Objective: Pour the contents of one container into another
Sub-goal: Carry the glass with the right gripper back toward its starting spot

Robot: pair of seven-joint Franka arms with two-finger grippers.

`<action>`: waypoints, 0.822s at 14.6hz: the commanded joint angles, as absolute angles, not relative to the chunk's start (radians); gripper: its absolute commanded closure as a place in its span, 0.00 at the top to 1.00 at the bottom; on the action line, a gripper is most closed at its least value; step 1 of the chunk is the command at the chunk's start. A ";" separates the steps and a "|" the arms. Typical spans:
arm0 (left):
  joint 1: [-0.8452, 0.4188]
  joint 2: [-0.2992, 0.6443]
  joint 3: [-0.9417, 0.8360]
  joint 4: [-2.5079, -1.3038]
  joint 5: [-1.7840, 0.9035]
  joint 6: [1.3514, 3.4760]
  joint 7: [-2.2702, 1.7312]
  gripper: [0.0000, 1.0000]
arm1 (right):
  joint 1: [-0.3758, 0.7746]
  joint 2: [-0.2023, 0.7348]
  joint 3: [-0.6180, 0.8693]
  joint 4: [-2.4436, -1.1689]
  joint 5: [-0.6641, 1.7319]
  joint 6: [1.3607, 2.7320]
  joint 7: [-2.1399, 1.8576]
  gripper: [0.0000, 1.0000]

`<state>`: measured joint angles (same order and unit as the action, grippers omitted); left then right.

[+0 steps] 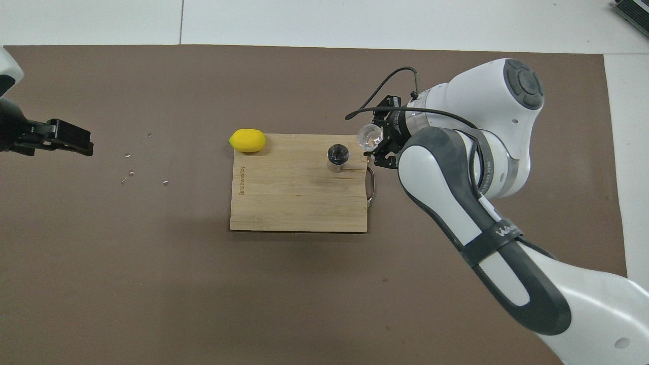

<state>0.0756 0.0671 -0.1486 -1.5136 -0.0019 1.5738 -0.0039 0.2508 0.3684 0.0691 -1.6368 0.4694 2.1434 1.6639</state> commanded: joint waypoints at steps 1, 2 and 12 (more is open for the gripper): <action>0.086 0.040 -0.155 -1.549 0.014 1.594 -0.014 1.00 | 0.180 0.351 0.080 -1.686 0.589 2.134 1.553 0.00; 0.086 0.040 -0.155 -1.549 0.014 1.594 -0.012 1.00 | 0.158 0.338 0.080 -1.718 0.630 2.134 1.513 0.00; 0.087 0.040 -0.155 -1.548 0.014 1.594 -0.014 1.00 | -0.092 0.242 0.080 -2.011 0.828 2.036 1.073 0.00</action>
